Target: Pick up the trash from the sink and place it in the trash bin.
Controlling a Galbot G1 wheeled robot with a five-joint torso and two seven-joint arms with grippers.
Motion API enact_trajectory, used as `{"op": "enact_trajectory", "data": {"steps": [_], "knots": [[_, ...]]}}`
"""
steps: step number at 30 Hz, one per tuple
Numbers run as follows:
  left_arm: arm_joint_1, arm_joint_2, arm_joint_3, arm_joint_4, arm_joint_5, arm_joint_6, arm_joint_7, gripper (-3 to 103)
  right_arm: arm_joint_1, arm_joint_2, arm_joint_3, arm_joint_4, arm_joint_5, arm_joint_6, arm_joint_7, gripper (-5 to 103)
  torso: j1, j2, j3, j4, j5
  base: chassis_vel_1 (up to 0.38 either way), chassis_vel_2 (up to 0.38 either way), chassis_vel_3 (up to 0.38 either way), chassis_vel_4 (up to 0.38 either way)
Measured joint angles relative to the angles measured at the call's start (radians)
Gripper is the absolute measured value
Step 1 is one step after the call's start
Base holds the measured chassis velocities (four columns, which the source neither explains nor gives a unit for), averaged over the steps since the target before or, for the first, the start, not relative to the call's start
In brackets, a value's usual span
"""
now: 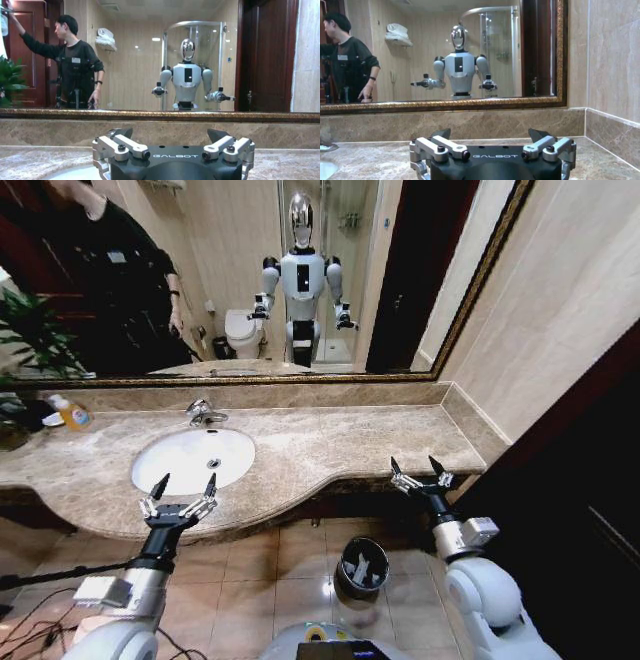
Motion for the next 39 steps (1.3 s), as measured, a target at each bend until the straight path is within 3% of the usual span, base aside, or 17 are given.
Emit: {"op": "enact_trajectory", "data": {"steps": [39], "knots": [[0.000, 0.000, 0.000, 0.000, 0.000, 0.000, 0.000, 100, 0.000, 0.000, 0.000, -0.001, 0.000, 0.001, 0.000, 100, 0.000, 0.000, 0.000, 0.0000, 0.0000, 0.000, 0.000, 0.000, 0.000]]}}
